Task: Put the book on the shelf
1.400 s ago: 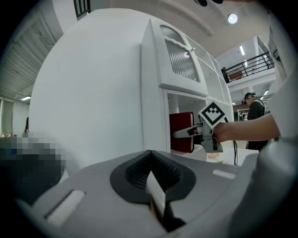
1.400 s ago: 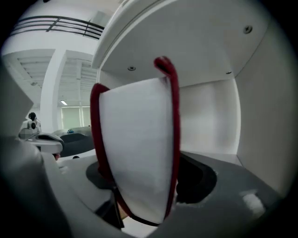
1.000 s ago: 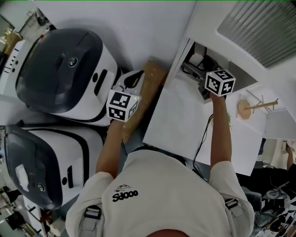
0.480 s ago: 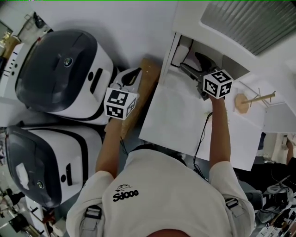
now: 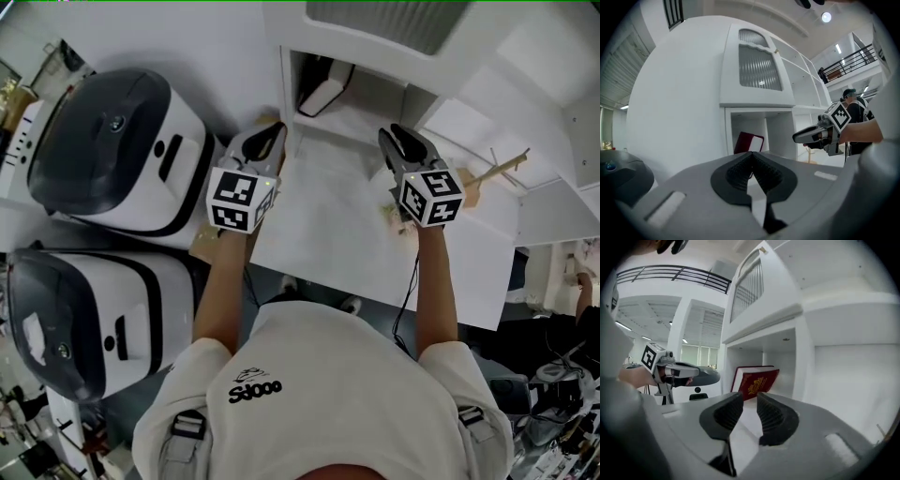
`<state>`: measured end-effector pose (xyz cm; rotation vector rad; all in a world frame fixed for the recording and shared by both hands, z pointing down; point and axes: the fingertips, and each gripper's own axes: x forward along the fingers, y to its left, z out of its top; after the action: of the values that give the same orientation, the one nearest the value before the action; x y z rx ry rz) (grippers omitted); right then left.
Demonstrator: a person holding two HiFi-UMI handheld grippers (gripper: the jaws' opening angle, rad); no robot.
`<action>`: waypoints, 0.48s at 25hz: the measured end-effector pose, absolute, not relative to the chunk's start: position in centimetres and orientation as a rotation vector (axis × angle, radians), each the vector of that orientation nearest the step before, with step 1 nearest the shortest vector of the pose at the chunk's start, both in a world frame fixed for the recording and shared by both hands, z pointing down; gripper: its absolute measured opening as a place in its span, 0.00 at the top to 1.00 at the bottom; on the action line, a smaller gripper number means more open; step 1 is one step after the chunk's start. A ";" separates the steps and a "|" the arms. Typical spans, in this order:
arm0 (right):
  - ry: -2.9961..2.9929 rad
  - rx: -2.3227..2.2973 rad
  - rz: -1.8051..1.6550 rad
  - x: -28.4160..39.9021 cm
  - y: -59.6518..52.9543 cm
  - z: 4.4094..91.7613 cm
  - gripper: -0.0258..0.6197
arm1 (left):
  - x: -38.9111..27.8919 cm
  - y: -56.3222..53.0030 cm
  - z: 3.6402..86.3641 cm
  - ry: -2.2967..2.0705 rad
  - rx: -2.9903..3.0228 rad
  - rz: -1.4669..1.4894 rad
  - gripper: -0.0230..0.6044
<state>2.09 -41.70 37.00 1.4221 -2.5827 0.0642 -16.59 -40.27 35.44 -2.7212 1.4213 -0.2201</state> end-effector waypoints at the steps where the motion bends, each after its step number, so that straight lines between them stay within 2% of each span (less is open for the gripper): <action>1: -2.584 1.442 0.051 3.0 -40.9 36.4 0.84 | -15.5 -39.7 35.1 1.409 -2.715 -0.219 0.94; 3: -2.588 1.494 0.037 4.9 -39.3 35.3 0.96 | -13.5 -38.7 34.7 1.387 -2.708 -0.222 0.94; 12: -2.555 1.660 -0.093 11.2 -32.9 30.7 0.96 | -8.2 -35.2 31.8 1.295 -2.671 -0.209 0.94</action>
<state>11.20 -32.85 30.70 1.6598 -2.5553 -0.0930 -8.20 -35.25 31.77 -2.6714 1.2947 -0.2088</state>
